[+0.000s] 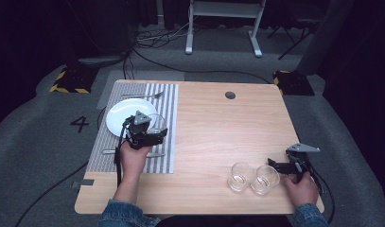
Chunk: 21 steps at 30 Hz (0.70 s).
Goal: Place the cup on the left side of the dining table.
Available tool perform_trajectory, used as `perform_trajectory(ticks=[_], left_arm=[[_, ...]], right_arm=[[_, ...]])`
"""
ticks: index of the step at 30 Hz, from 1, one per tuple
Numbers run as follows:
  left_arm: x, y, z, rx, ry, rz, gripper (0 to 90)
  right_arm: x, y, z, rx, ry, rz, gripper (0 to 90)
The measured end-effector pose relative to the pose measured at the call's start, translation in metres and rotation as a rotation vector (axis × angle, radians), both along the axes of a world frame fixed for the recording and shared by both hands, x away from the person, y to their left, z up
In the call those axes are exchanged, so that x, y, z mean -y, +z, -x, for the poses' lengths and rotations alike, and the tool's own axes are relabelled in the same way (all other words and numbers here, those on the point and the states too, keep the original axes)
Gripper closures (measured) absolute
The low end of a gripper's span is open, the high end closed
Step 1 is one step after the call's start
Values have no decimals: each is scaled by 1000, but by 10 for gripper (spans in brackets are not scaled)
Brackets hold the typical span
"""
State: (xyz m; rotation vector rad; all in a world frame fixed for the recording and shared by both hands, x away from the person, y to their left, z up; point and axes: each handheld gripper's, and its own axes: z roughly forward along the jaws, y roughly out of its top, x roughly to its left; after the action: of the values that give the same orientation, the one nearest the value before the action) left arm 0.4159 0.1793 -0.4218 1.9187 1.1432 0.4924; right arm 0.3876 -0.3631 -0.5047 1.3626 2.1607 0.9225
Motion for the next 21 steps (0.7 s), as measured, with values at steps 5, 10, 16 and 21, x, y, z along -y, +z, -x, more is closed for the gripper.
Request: perform_trajectory(ticks=[5, 10, 16, 21], left_arm=[[0, -11, -13, -35, 3, -14, 202], [1, -23, -25, -71, 16, -28, 202], [3, -33, -35, -138, 19, -61, 202], [7, -38, -37, -163, 10, -102, 202]], right_arm=[[0, 0, 0, 0, -1, 0, 70], [0, 0, 0, 0, -1, 0, 70], [0, 0, 0, 0, 0, 0, 70], [0, 0, 0, 0, -1, 0, 70]])
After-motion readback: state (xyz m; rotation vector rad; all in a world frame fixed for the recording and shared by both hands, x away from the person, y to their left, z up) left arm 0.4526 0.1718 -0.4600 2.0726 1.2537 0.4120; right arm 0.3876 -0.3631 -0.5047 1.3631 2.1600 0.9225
